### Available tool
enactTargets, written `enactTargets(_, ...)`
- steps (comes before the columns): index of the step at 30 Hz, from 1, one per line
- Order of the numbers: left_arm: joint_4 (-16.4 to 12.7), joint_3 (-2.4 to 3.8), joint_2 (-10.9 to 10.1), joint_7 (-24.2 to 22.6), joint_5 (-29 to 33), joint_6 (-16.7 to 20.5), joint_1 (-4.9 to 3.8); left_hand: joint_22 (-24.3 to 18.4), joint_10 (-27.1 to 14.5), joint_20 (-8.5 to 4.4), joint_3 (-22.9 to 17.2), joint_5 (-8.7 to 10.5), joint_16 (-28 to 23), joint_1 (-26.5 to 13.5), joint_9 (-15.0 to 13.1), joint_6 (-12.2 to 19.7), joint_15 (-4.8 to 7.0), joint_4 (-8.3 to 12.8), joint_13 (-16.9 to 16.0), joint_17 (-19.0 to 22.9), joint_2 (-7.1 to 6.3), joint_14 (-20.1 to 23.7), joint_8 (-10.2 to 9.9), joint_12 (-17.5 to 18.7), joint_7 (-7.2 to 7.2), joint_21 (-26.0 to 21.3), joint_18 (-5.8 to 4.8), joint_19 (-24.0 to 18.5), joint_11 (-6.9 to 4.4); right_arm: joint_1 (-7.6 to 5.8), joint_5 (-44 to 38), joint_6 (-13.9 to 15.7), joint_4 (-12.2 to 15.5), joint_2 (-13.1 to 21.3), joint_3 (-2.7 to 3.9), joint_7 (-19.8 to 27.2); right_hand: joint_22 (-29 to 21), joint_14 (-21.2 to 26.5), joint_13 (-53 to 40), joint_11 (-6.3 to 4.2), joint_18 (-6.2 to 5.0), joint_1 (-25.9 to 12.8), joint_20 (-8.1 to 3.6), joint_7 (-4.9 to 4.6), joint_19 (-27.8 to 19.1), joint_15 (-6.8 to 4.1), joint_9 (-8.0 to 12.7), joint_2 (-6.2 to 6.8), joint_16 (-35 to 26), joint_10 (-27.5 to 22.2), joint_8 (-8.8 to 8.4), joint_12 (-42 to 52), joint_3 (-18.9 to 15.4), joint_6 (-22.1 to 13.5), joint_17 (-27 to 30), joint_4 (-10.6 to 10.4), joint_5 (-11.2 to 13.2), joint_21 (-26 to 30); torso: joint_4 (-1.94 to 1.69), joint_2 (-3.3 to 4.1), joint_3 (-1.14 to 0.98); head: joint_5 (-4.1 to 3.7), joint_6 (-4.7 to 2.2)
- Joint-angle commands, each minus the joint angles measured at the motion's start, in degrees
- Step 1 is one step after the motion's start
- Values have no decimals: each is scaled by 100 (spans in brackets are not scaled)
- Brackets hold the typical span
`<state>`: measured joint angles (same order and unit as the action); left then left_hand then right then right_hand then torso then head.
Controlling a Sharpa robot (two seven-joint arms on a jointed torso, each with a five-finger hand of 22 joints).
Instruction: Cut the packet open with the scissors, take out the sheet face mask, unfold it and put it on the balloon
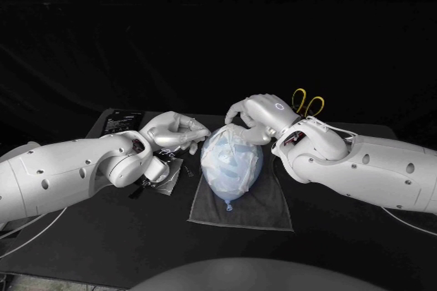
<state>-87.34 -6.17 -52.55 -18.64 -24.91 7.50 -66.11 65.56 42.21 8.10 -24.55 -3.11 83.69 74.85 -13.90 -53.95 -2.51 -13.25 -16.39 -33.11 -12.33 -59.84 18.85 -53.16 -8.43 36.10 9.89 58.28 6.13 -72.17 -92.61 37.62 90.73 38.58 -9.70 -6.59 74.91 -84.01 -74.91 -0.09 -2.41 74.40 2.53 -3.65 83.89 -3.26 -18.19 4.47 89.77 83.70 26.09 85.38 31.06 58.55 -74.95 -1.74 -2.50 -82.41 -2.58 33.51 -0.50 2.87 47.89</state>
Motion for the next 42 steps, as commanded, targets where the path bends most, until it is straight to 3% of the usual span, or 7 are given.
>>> enactTargets(1, -37, 8, -5, -206, -177, 71, -6, -28, 22, -28, 273, 30, 78, 13, -42, -47, 32, -23, -65, -268, -247, -185, 37, -118, 8, -31, 69, 81, -69, -4, 44, 200, 16, -7, 6, 95, 1304, -599, -1082, -28, 85, 28, -20, -14, 334, -56, -2, -51, 23, 327, 22, 32, 37, 34, -1505, -6, -28, -20, -4, -3, 0, 1, 0)
enactTargets(13, -82, 11, -11, -169, -814, 343, -6, 78, 34, -137, 1086, 35, 285, 439, -281, -172, 139, -141, -326, -1201, -209, -764, 203, -554, 114, 278, 8, 430, -182, -3, 73, 228, 1, -21, 6, 87, 1303, -599, -1084, -28, 85, 30, -19, -14, 334, -57, -6, -50, 23, 328, 28, 33, 38, 32, -1505, -3, -27, -19, -3, 1, 1, 1, 0)
enactTargets(21, -87, 12, 26, -26, -1154, 585, -6, 236, 61, -180, 1603, 36, 364, 661, -383, -166, 178, -306, -438, -1615, -65, -1010, 235, -725, 130, 607, -47, 663, -218, -3, 75, 255, 53, -3, 6, 84, 1303, -599, -1084, -28, 85, 30, -19, -14, 334, -57, -6, -50, 23, 328, 28, 33, 38, 32, -1505, -3, -27, -19, 3, -3, 1, 10, 7)
enactTargets(42, -105, 13, 132, 108, -1436, 786, -6, 500, 229, -254, 1770, 31, 438, 1173, -478, -343, 262, -272, -515, -2232, 244, -1409, 295, -874, 237, 1155, -134, 1012, -310, -3, 61, 265, 132, 44, 7, 84, 1302, -599, -1084, -28, 85, 32, -19, -15, 332, -57, -9, -50, 23, 328, 33, 33, 40, 29, -1505, -1, -28, -15, -3, -3, 0, 14, 37)
